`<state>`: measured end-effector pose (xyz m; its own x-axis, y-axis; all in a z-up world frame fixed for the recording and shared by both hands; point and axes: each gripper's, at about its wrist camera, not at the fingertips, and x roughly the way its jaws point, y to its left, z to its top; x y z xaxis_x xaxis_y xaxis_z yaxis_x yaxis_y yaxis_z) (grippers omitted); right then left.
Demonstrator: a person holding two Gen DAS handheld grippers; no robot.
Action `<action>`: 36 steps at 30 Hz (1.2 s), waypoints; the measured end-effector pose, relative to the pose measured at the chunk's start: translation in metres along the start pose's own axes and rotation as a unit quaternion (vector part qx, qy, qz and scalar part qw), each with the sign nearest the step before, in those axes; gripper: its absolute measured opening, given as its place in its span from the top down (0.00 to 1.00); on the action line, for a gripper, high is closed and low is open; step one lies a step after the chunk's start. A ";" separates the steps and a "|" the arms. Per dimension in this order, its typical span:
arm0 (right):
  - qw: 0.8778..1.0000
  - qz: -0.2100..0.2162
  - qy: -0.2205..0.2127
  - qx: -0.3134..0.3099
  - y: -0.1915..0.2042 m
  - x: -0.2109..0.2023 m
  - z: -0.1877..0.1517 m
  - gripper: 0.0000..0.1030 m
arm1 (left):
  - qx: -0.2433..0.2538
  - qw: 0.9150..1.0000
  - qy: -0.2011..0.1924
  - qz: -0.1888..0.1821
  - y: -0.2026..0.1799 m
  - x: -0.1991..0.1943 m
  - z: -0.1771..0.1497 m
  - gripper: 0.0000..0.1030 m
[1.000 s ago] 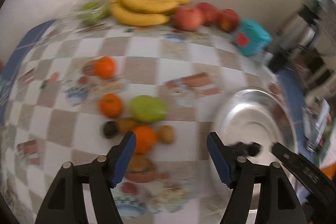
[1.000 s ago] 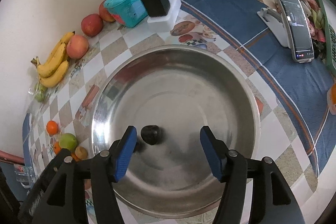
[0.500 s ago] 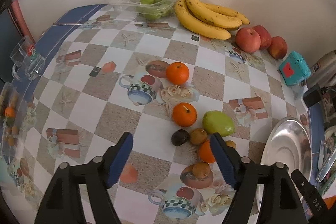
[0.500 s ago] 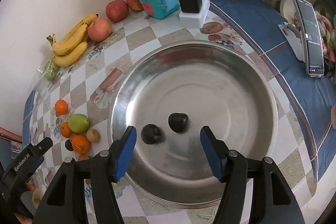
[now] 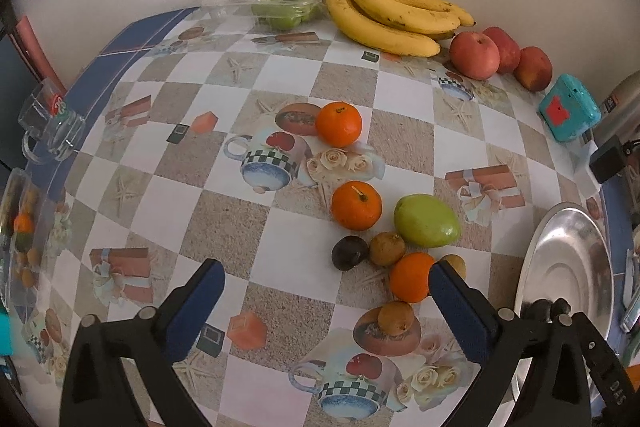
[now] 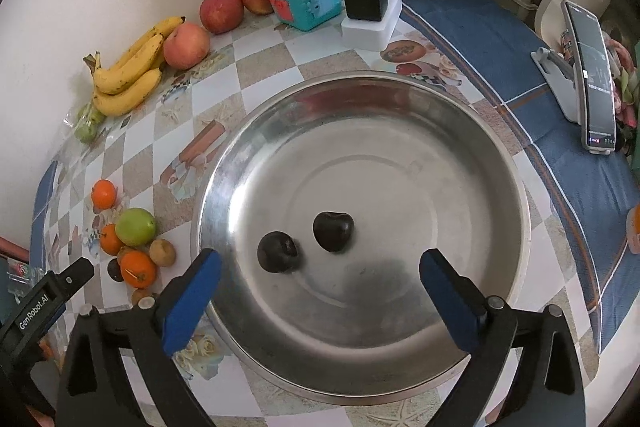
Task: Organize fruits
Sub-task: 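Withdraw the right tool from the basin back toward the fruit row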
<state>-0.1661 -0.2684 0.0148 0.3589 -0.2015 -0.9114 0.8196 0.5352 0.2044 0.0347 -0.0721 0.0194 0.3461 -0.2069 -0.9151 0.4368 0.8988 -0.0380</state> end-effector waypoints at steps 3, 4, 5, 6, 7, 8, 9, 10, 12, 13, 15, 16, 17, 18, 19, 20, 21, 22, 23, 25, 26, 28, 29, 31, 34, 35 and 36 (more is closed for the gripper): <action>1.000 0.000 0.004 -0.005 0.002 0.002 -0.001 0.04 | 0.011 1.000 -0.004 0.000 0.000 -0.002 -0.001 0.00; 1.000 -0.002 0.005 -0.006 0.002 0.003 -0.002 0.04 | 0.019 1.000 -0.006 0.003 -0.001 -0.003 -0.001 0.00; 1.000 -0.003 0.005 -0.008 0.003 0.003 -0.002 0.04 | 0.028 1.000 -0.009 0.009 -0.001 -0.005 -0.001 0.00; 1.000 -0.004 0.005 -0.009 0.003 0.003 -0.002 0.04 | 0.036 0.999 -0.013 0.015 -0.001 -0.006 -0.001 0.00; 1.000 -0.004 0.005 -0.010 0.004 0.003 -0.003 0.04 | 0.042 0.999 -0.016 0.021 -0.001 -0.007 -0.002 0.00; 1.000 -0.002 0.005 -0.010 0.004 0.003 -0.003 0.04 | 0.050 0.998 -0.019 0.028 0.000 -0.008 -0.002 0.00; 1.000 0.001 0.006 -0.010 0.004 0.003 -0.003 0.04 | 0.055 0.998 -0.022 0.034 0.002 -0.010 -0.002 0.00; 1.000 0.002 0.006 -0.011 0.005 0.003 -0.004 0.04 | 0.059 0.997 -0.025 0.039 0.003 -0.011 -0.002 0.00; 1.000 0.003 0.006 -0.017 0.008 0.003 -0.004 0.04 | 0.062 0.996 -0.030 0.050 0.009 -0.013 -0.001 0.00; 1.000 0.003 0.007 -0.021 0.010 0.003 -0.004 0.04 | 0.061 0.996 -0.032 0.052 0.012 -0.014 -0.001 0.00; 0.999 0.003 0.006 -0.032 0.015 0.002 -0.005 0.04 | 0.055 0.997 -0.032 0.053 0.018 -0.016 0.001 0.00; 0.999 0.004 0.006 -0.038 0.018 0.002 -0.006 0.04 | 0.050 0.997 -0.032 0.052 0.022 -0.016 0.001 0.00; 0.999 0.006 0.006 -0.043 0.021 0.003 -0.006 0.04 | 0.043 0.997 -0.032 0.052 0.027 -0.017 0.002 0.00; 0.999 0.010 0.006 -0.049 0.025 0.002 -0.007 0.04 | 0.037 0.997 -0.032 0.052 0.030 -0.017 0.003 0.00; 0.998 0.014 0.005 -0.056 0.029 0.002 -0.008 0.04 | 0.030 0.998 -0.032 0.053 0.034 -0.017 0.004 0.00; 0.998 0.017 0.004 -0.062 0.033 0.002 -0.009 0.04 | 0.023 0.998 -0.032 0.054 0.038 -0.017 0.005 0.00; 0.997 0.020 0.003 -0.069 0.038 0.001 -0.011 0.04 | 0.018 0.998 -0.032 0.054 0.040 -0.018 0.005 0.00; 0.997 0.024 0.001 -0.075 0.042 0.001 -0.012 0.04 | 0.012 0.998 -0.032 0.055 0.044 -0.018 0.006 0.00; 0.997 0.027 -0.001 -0.079 0.046 0.000 -0.013 0.04 | 0.007 0.998 -0.032 0.055 0.047 -0.018 0.006 0.00; 0.996 0.034 -0.005 -0.086 0.054 -0.002 -0.016 0.04 | -0.007 0.998 -0.032 0.056 0.052 -0.018 0.007 0.00; 0.995 0.035 -0.008 -0.089 0.057 -0.003 -0.017 0.04 | -0.017 0.998 -0.031 0.058 0.055 -0.018 0.008 0.00; 0.995 0.037 -0.014 -0.097 0.064 -0.004 -0.018 0.04 | -0.029 0.997 -0.030 0.057 0.060 -0.017 0.009 0.00; 0.994 0.038 -0.016 -0.100 0.067 -0.004 -0.019 0.04 | -0.034 0.998 -0.028 0.055 0.062 -0.017 0.009 0.00; 0.993 0.040 -0.015 -0.107 0.076 -0.003 -0.021 0.04 | -0.041 0.998 -0.022 0.046 0.064 -0.014 0.009 0.00; 0.992 0.045 -0.004 -0.115 0.089 0.003 -0.024 0.04 | -0.047 0.998 -0.011 0.036 0.065 -0.009 0.009 0.00; 0.992 0.047 -0.002 -0.118 0.093 0.005 -0.025 0.04 | -0.047 0.998 -0.008 0.035 0.064 -0.006 0.009 0.00; 0.991 0.048 0.002 -0.121 0.097 0.007 -0.026 0.04 | -0.047 0.998 -0.004 0.034 0.064 -0.004 0.009 0.00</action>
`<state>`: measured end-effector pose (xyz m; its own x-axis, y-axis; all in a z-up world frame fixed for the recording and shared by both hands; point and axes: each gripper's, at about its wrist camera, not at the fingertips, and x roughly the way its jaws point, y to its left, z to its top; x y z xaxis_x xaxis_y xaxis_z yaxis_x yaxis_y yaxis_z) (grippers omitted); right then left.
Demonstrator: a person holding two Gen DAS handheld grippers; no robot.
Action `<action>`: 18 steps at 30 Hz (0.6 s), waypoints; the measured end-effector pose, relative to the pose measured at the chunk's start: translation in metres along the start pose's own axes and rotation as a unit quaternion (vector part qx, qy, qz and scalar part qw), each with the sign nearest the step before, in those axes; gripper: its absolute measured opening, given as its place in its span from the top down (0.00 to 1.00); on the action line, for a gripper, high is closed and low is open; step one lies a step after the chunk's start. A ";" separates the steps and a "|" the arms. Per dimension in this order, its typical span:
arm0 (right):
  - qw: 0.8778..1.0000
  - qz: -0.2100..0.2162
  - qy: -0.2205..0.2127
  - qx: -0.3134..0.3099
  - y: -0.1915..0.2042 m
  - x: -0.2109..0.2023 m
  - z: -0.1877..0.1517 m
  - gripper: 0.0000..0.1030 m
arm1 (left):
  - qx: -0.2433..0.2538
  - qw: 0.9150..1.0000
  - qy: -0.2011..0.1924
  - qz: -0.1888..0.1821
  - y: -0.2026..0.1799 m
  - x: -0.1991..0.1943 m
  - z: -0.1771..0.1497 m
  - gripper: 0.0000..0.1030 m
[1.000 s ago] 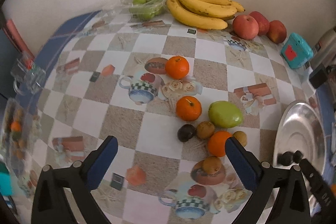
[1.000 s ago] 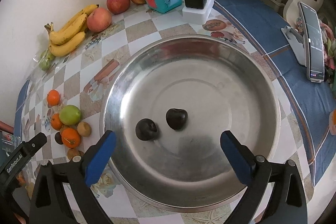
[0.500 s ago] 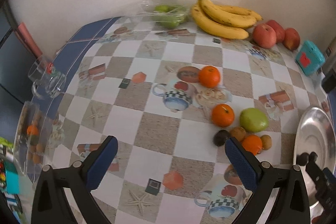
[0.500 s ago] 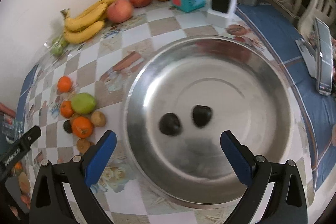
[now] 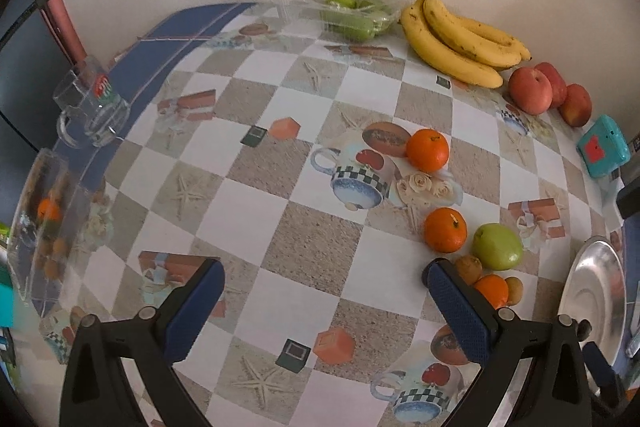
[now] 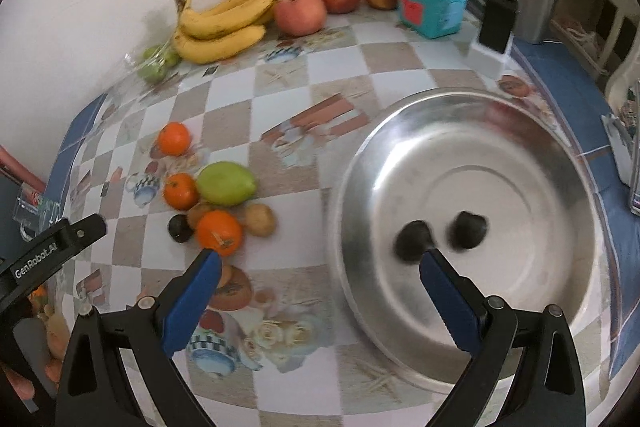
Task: Organize fruits
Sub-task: 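Withdraw the right tool from the basin back toward the fruit row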
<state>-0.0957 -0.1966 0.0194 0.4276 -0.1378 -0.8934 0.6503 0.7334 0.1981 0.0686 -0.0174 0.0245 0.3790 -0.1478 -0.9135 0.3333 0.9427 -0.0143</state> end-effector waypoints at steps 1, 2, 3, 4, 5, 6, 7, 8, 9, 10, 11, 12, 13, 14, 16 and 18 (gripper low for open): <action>1.000 0.001 0.004 -0.005 0.005 0.002 0.000 0.04 | 0.000 1.000 0.005 -0.001 -0.001 0.003 0.000 0.00; 1.000 0.002 0.005 -0.008 0.009 0.003 0.000 0.04 | -0.001 1.000 0.010 -0.001 0.000 0.005 -0.001 0.00; 1.000 0.003 0.004 -0.010 0.012 0.004 0.000 0.04 | -0.005 1.000 0.014 -0.001 0.000 0.007 -0.001 0.00; 1.000 0.005 0.002 -0.010 0.015 0.004 0.001 0.04 | -0.011 1.000 0.018 -0.003 0.001 0.009 -0.001 0.00; 1.000 0.007 0.001 -0.007 0.016 0.004 0.001 0.04 | -0.016 1.000 0.023 -0.008 0.002 0.012 -0.001 0.00; 1.000 0.011 0.000 -0.003 0.018 0.005 0.002 0.04 | -0.018 0.999 0.027 -0.012 0.003 0.013 -0.001 0.00; 1.000 0.016 0.001 0.000 0.020 0.006 0.002 0.04 | -0.020 0.999 0.028 -0.013 0.003 0.014 -0.001 0.00; 1.000 0.019 0.003 0.000 0.021 0.007 0.002 0.04 | -0.022 0.999 0.029 -0.011 0.004 0.014 -0.001 0.00; 1.000 0.022 0.006 -0.002 0.024 0.008 0.001 0.04 | -0.025 0.999 0.030 -0.010 0.005 0.015 -0.001 0.00; 1.000 0.025 0.008 -0.006 0.026 0.009 0.001 0.04 | -0.028 0.999 0.032 -0.011 0.006 0.016 -0.001 0.00; 0.999 0.028 0.009 -0.011 0.029 0.010 0.001 0.04 | -0.033 0.999 0.035 -0.014 0.008 0.017 -0.001 0.00; 0.999 0.032 0.010 -0.013 0.030 0.010 0.000 0.04 | -0.037 0.998 0.039 -0.015 0.009 0.019 -0.001 0.00; 0.999 0.038 0.010 -0.013 0.032 0.011 0.000 0.04 | -0.041 0.998 0.042 -0.016 0.011 0.021 -0.001 0.00; 0.999 0.041 0.008 -0.013 0.032 0.012 0.000 0.04 | -0.042 0.998 0.044 -0.015 0.012 0.022 -0.001 0.00; 0.999 0.041 0.008 -0.015 0.034 0.014 0.000 0.04 | -0.043 0.998 0.047 -0.011 0.013 0.024 -0.002 0.00; 0.999 0.041 0.008 -0.022 0.037 0.016 -0.001 0.04 | -0.046 0.998 0.050 -0.014 0.015 0.026 -0.002 0.00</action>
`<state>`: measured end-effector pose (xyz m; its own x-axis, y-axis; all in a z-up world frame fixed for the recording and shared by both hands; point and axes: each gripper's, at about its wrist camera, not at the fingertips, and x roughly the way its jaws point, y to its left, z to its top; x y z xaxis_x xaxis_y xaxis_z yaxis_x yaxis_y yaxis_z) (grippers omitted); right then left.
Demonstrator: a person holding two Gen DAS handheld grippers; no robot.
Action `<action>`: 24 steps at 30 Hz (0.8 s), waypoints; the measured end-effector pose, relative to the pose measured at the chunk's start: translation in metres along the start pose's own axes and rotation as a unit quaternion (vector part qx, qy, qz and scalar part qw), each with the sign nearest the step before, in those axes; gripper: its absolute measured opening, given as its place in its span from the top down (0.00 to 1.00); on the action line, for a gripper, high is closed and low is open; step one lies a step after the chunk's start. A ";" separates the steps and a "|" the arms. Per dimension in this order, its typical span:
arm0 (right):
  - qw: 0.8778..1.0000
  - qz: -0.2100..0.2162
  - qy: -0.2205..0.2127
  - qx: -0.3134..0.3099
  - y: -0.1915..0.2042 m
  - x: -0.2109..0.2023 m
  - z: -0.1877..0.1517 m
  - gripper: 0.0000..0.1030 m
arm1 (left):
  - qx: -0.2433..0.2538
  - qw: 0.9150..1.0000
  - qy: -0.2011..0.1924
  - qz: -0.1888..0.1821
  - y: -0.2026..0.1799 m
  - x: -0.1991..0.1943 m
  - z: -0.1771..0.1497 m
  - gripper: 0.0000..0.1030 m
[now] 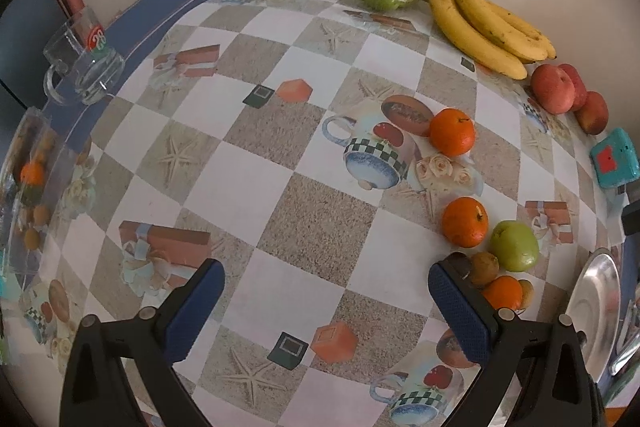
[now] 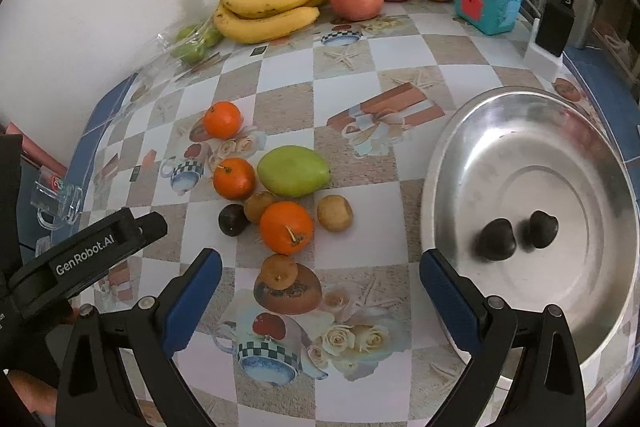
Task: Organize fruits
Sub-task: 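Withdraw the right tool from the basin back toward the fruit row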
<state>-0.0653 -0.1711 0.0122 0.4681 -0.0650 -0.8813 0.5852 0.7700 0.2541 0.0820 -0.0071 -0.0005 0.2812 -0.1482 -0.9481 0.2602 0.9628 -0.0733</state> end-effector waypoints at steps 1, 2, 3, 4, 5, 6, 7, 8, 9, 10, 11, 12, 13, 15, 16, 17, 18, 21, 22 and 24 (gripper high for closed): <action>1.000 0.001 0.002 -0.005 0.002 0.002 0.000 0.04 | -0.002 1.000 0.002 -0.002 0.001 0.001 0.000 0.00; 1.000 0.001 0.003 -0.010 0.004 0.003 -0.001 0.05 | -0.003 1.000 0.004 -0.004 0.002 0.002 0.000 0.00; 1.000 0.000 0.006 -0.017 0.007 0.006 -0.002 0.09 | -0.005 1.000 0.005 -0.005 0.003 0.003 0.001 0.00; 1.000 0.000 0.010 -0.023 0.009 0.008 -0.002 0.15 | -0.007 1.000 0.007 -0.005 0.004 0.004 0.001 0.00; 1.000 0.000 0.014 -0.028 0.011 0.011 -0.003 0.16 | -0.009 1.000 0.008 -0.005 0.004 0.005 0.001 0.00; 0.999 0.000 0.019 -0.033 0.014 0.015 -0.004 0.17 | -0.010 1.000 0.010 -0.006 0.005 0.006 0.001 0.00; 0.999 0.001 0.024 -0.034 0.015 0.018 -0.005 0.18 | -0.012 1.000 0.012 -0.007 0.005 0.008 0.002 0.00; 0.999 0.002 0.029 -0.036 0.016 0.021 -0.006 0.19 | -0.014 1.000 0.014 -0.008 0.006 0.009 0.002 0.00; 0.999 0.004 0.035 -0.038 0.017 0.024 -0.007 0.27 | -0.015 1.000 0.016 -0.009 0.006 0.011 0.002 0.00; 0.998 0.005 0.038 -0.040 0.019 0.026 -0.007 0.35 | -0.016 1.000 0.018 -0.010 0.006 0.012 0.002 0.00; 0.998 0.003 0.041 -0.041 0.019 0.029 -0.008 0.36 | -0.016 1.000 0.020 -0.009 0.006 0.014 0.002 0.00; 0.998 0.001 0.043 -0.042 0.020 0.031 -0.008 0.37 | -0.015 1.000 0.022 -0.008 0.005 0.016 0.002 0.00; 0.998 0.002 0.047 -0.041 0.020 0.034 -0.008 0.37 | -0.014 1.000 0.024 -0.006 0.004 0.018 0.002 0.00; 0.998 0.008 0.051 -0.039 0.020 0.037 -0.009 0.41 | -0.013 0.999 0.030 -0.008 0.003 0.022 0.002 0.00; 0.998 0.010 0.053 -0.040 0.022 0.038 -0.009 0.46 | -0.013 0.999 0.031 -0.009 0.002 0.023 0.002 0.00; 0.998 0.011 0.053 -0.042 0.023 0.039 -0.009 0.48 | -0.013 0.999 0.033 -0.010 0.001 0.024 0.003 0.00; 0.997 0.012 0.055 -0.046 0.024 0.041 -0.009 0.52 | -0.012 0.999 0.033 -0.010 0.000 0.024 0.003 0.00; 0.997 0.010 0.057 -0.050 0.026 0.044 -0.009 0.58 | -0.010 0.999 0.034 -0.010 -0.002 0.026 0.003 0.00; 0.997 0.009 0.055 -0.051 0.027 0.044 -0.009 0.59 | -0.010 0.999 0.035 -0.010 -0.002 0.026 0.003 0.00; 0.997 0.011 0.054 -0.050 0.027 0.045 -0.008 0.63 | -0.009 0.999 0.035 -0.011 -0.002 0.026 0.003 0.00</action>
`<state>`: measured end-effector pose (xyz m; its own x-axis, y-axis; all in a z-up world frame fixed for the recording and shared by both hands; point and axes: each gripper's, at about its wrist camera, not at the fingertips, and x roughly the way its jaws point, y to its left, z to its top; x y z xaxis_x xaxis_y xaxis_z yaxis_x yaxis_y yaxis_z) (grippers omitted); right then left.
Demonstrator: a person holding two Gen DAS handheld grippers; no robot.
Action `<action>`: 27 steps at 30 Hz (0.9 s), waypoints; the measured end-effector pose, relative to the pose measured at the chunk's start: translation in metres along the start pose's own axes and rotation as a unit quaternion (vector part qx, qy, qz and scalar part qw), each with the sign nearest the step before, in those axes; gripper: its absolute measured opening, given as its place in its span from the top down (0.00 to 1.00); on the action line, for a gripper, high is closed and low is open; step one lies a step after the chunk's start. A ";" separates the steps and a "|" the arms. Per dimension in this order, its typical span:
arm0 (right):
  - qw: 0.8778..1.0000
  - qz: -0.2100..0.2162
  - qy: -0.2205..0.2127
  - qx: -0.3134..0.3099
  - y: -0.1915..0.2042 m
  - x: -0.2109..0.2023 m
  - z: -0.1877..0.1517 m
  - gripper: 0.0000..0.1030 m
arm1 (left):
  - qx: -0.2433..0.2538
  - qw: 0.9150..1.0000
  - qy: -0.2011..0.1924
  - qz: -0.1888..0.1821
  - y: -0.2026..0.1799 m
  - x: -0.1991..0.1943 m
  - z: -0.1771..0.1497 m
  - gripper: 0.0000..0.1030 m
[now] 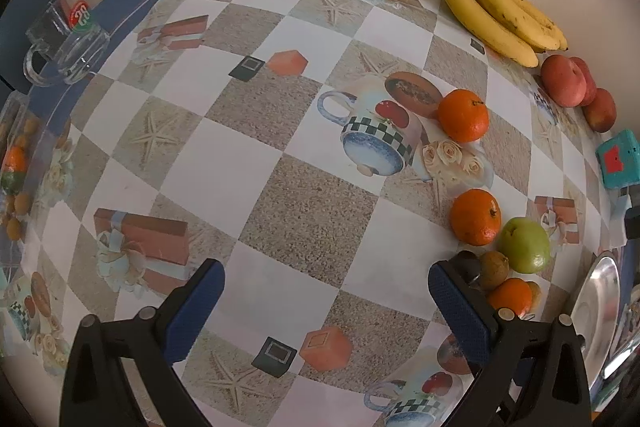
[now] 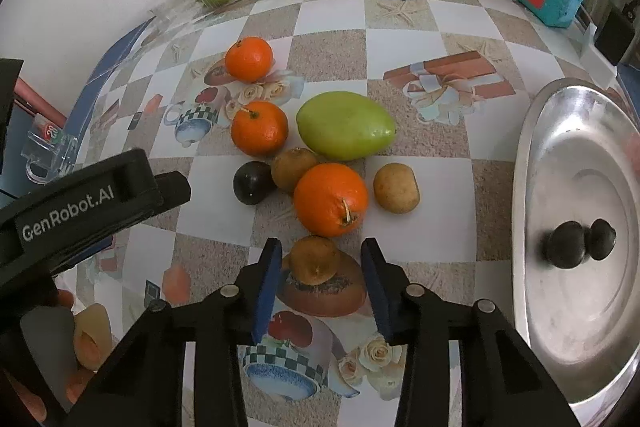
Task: Organize fruits
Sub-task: 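Close the right tool on the brown kiwi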
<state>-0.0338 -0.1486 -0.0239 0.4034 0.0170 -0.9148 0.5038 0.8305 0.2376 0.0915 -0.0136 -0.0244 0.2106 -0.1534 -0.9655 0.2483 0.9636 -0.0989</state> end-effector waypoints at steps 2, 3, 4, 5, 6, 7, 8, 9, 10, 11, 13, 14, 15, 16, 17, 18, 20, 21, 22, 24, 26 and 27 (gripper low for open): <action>1.000 0.002 0.001 0.000 0.000 0.000 0.001 0.70 | 0.000 1.000 0.000 0.000 0.000 0.000 0.000 0.00; 1.000 0.004 0.002 -0.001 0.001 0.001 0.001 0.73 | -0.001 1.000 0.000 0.000 0.000 0.000 0.000 0.00; 1.000 0.005 0.003 -0.002 0.001 0.001 0.001 0.74 | -0.001 1.000 -0.001 0.000 0.000 0.000 0.001 0.00; 1.000 0.005 0.003 -0.002 0.001 0.001 0.000 0.74 | -0.002 1.000 -0.001 -0.001 0.000 0.001 0.001 0.00; 1.000 0.006 0.003 -0.001 0.001 0.001 0.000 0.74 | -0.002 1.000 -0.001 -0.002 -0.001 0.001 0.001 0.00; 1.000 0.008 0.004 0.001 0.000 0.000 0.000 0.74 | -0.002 1.000 -0.001 -0.003 0.000 0.001 0.002 0.00; 1.000 0.011 0.005 0.003 0.000 0.000 0.001 0.74 | -0.003 1.000 -0.001 -0.005 0.000 0.000 0.001 0.00; 1.000 0.015 0.005 0.005 0.000 -0.001 0.001 0.74 | -0.003 1.000 -0.001 -0.006 0.001 0.000 0.001 0.00; 1.000 0.019 0.004 0.006 0.000 -0.002 0.001 0.74 | -0.003 1.000 -0.002 -0.008 0.001 -0.001 0.001 0.00; 1.000 0.023 0.003 0.008 0.000 -0.004 0.001 0.74 | -0.003 1.000 -0.002 -0.010 0.001 -0.001 0.001 0.00; 0.999 0.033 -0.003 0.012 0.000 -0.010 0.002 0.74 | -0.001 1.000 -0.002 -0.014 0.000 -0.001 0.001 0.01; 0.999 0.035 -0.006 0.014 0.000 -0.012 0.003 0.74 | -0.001 1.000 -0.003 -0.016 -0.001 -0.001 0.001 0.01; 0.999 0.036 -0.010 0.016 -0.001 -0.016 0.003 0.74 | 0.000 1.000 -0.004 -0.019 -0.002 -0.001 0.001 0.01; 0.999 0.034 -0.014 0.016 -0.002 -0.019 0.004 0.74 | 0.000 1.000 -0.005 -0.025 -0.003 -0.002 0.001 0.02; 0.999 0.030 -0.017 0.016 -0.003 -0.022 0.004 0.74 | 0.000 1.000 -0.005 -0.031 -0.005 -0.001 0.002 0.02; 0.999 0.023 -0.021 0.016 -0.005 -0.025 0.005 0.74 | 0.001 0.999 -0.006 -0.037 -0.006 -0.002 0.001 0.05; 0.999 0.014 -0.028 0.020 -0.010 -0.031 0.006 0.74 | 0.009 0.999 -0.008 -0.052 -0.011 -0.003 0.001 0.09; 0.999 0.014 -0.031 0.025 -0.014 -0.034 0.007 0.74 | 0.014 0.998 -0.006 -0.061 -0.014 -0.002 0.000 0.11; 0.999 0.014 -0.032 0.030 -0.019 -0.036 0.006 0.74 | 0.018 0.997 -0.003 -0.072 -0.017 -0.002 0.000 0.14; 0.998 0.014 -0.036 0.041 -0.025 -0.040 0.007 0.74 | 0.019 0.994 0.006 -0.103 -0.022 0.000 -0.001 0.22; 0.998 0.015 -0.038 0.049 -0.030 -0.043 0.006 0.74 | 0.023 0.992 0.010 -0.123 -0.027 0.001 -0.002 0.28; 0.998 0.016 -0.038 0.053 -0.032 -0.044 0.006 0.74 | 0.026 0.991 0.011 -0.129 -0.030 0.001 -0.003 0.33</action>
<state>-0.0633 -0.1798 0.0107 0.4757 -0.0031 -0.8796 0.5660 0.7665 0.3034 0.0820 -0.0416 -0.0233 0.1138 -0.3871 -0.9150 0.3394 0.8807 -0.3304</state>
